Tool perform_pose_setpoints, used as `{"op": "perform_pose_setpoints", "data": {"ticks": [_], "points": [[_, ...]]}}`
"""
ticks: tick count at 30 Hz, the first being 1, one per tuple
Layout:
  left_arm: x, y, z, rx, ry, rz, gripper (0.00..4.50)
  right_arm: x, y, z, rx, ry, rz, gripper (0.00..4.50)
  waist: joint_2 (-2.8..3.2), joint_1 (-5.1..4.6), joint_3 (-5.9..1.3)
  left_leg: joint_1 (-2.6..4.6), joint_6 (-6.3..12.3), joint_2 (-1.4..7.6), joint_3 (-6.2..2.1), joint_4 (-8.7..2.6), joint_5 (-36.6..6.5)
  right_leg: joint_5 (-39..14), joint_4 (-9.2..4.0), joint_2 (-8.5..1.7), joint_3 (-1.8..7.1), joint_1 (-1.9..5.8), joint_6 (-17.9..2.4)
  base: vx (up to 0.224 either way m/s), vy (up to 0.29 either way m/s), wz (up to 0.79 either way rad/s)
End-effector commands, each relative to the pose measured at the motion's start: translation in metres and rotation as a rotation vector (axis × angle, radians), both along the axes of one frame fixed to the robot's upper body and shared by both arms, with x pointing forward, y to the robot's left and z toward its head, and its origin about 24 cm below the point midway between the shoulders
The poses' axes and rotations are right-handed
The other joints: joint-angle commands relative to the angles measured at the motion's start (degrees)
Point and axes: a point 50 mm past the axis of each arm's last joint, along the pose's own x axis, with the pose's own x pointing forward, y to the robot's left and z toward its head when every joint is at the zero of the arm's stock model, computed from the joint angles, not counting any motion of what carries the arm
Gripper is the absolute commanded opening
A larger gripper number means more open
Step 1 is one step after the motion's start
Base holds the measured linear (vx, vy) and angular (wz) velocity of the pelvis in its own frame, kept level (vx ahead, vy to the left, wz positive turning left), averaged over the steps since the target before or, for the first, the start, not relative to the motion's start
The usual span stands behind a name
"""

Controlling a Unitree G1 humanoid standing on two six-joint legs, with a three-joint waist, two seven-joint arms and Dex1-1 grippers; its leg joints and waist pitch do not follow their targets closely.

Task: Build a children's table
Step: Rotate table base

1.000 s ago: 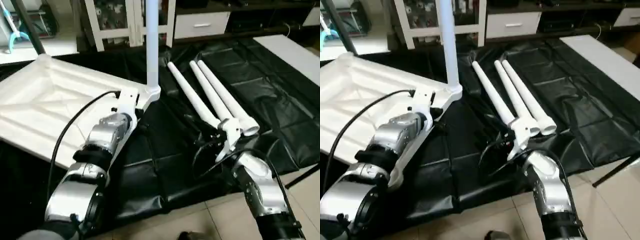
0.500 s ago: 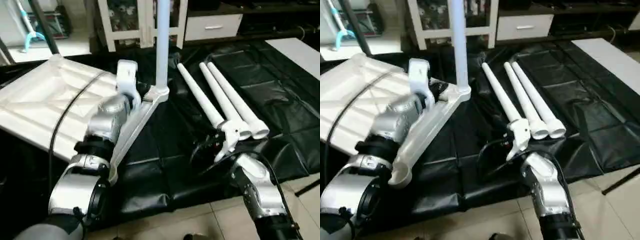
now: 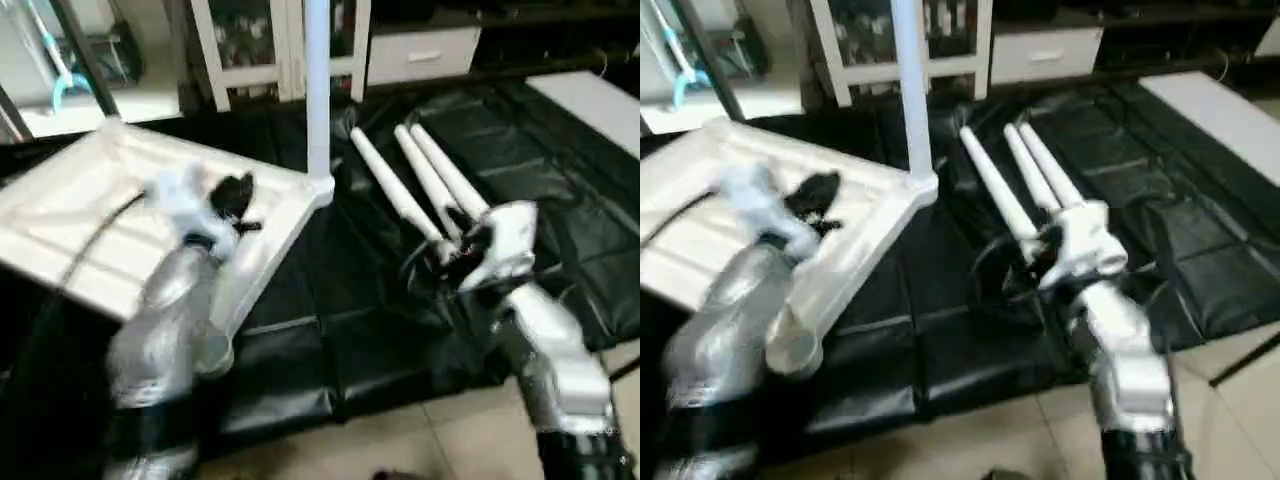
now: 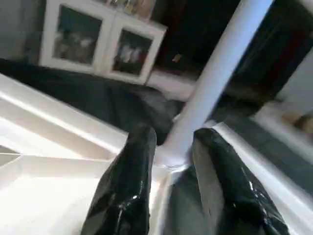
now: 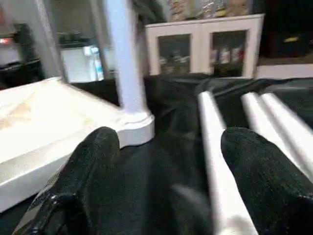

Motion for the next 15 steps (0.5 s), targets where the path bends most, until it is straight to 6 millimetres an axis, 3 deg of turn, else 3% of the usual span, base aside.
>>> {"op": "perform_pose_setpoints", "data": {"ticks": [1, 2, 3, 4, 8, 9, 10, 11, 13, 15], "points": [[-0.004, -0.004, -0.01, 0.199, 0.076, -0.007, 1.56, 0.012, 0.0, 0.003, -0.019, 0.034, 0.003, 3.95, -0.86, -0.3, -3.74, 0.36, 3.38, -0.32, 0.98, -4.05, -13.78, -22.29, -4.25, -0.89, 1.4, 2.58, -6.09, 0.0, 0.0, 0.0], [-0.004, -0.004, -0.01, 0.199, 0.076, -0.007, 1.56, 0.012, 0.0, 0.003, -0.019, 0.034, 0.003, 4.06, -1.16, -0.49, -3.74, 0.39, 3.4, -0.38, 1.1, -3.97, -13.77, -22.52, -4.44, -0.85, 1.44, 2.46, -5.45, 0.0, 0.0, 0.0], [-0.005, -0.004, -0.014, 0.254, 0.092, -0.004, 1.56, 0.014, 0.0, 0.003, -0.025, 0.039, 0.012, 4.13, -0.87, -0.46, -3.68, 0.53, 3.17, -0.45, 1.07, -4.0, -13.99, -22.96, -4.56, -0.83, 1.47, 2.35, -4.8, 0.0, 0.0, 0.0], [-0.006, -0.008, -0.018, 0.272, 0.124, -0.034, 1.56, 0.022, 0.001, 0.006, -0.029, 0.05, 0.021, 4.25, -1.26, -0.66, -3.62, 0.31, 2.74, -0.57, 1.09, -4.02, -14.25, -23.93, -4.38, -0.87, 1.49, 2.46, -4.37, 0.0, 0.0, 0.0], [-0.013, -0.017, -0.023, 0.421, 0.142, -0.134, 1.56, 0.044, 0.002, 0.008, -0.121, 0.152, 0.044, 4.44, -1.3, -0.93, -3.68, 0.15, 1.95, -0.72, 1.05, -3.96, -14.35, -23.2, -4.35, -0.89, 1.69, 2.41, -4.63, 0.0, 0.0, 0.0], [-0.015, -0.018, -0.023, 0.474, 0.12, -0.185, 1.56, 0.059, 0.001, 0.009, -0.157, 0.229, 0.058, 4.44, -1.32, -0.88, -3.74, 0.29, 1.88, -0.77, 1.17, -3.89, -14.42, -23.01, -4.34, -0.91, 1.85, 2.31, -5.05, 0.0, 0.0, 0.0], [-0.015, -0.017, -0.02, 0.478, 0.111, -0.211, 1.56, 0.066, 0.0, 0.01, -0.19, 0.263, 0.067, 4.44, -1.44, -1.18, -4.05, -0.13, 1.62, -0.94, 0.84, -3.82, -13.91, -21.94, -3.52, -0.88, 1.75, 2.66, -6.38, 0.0, 0.0, 0.0], [-0.015, -0.017, -0.019, 0.479, 0.105, -0.228, 1.56, 0.071, 0.0, 0.01, -0.215, 0.283, 0.072, 4.44, -1.52, -1.37, -3.98, -0.52, 1.6, -1.0, 0.85, -3.88, -13.49, -21.48, -3.53, -0.82, 1.76, 2.94, -6.56, 0.0, 0.0, 0.0], [-0.015, -0.016, -0.014, 0.483, 0.093, -0.278, 1.56, 0.081, -0.002, 0.01, -0.247, 0.33, 0.063, 4.44, -1.46, -0.91, -3.97, 0.37, 1.79, -0.88, 1.46, -3.41, -12.77, -19.61, -3.79, -0.98, 2.21, 2.26, -7.94, 0.0, 0.0, 0.0], [-0.014, -0.014, -0.011, 0.506, 0.096, -0.314, 1.56, 0.09, -0.004, 0.007, -0.257, 0.387, 0.036, 4.44, -1.32, -0.98, -4.22, 0.08, 1.92, -0.91, 1.39, -3.4, -11.36, -16.88, -2.99, -0.93, 2.19, 2.64, -9.68, 0.0, 0.0, 0.0]]}}
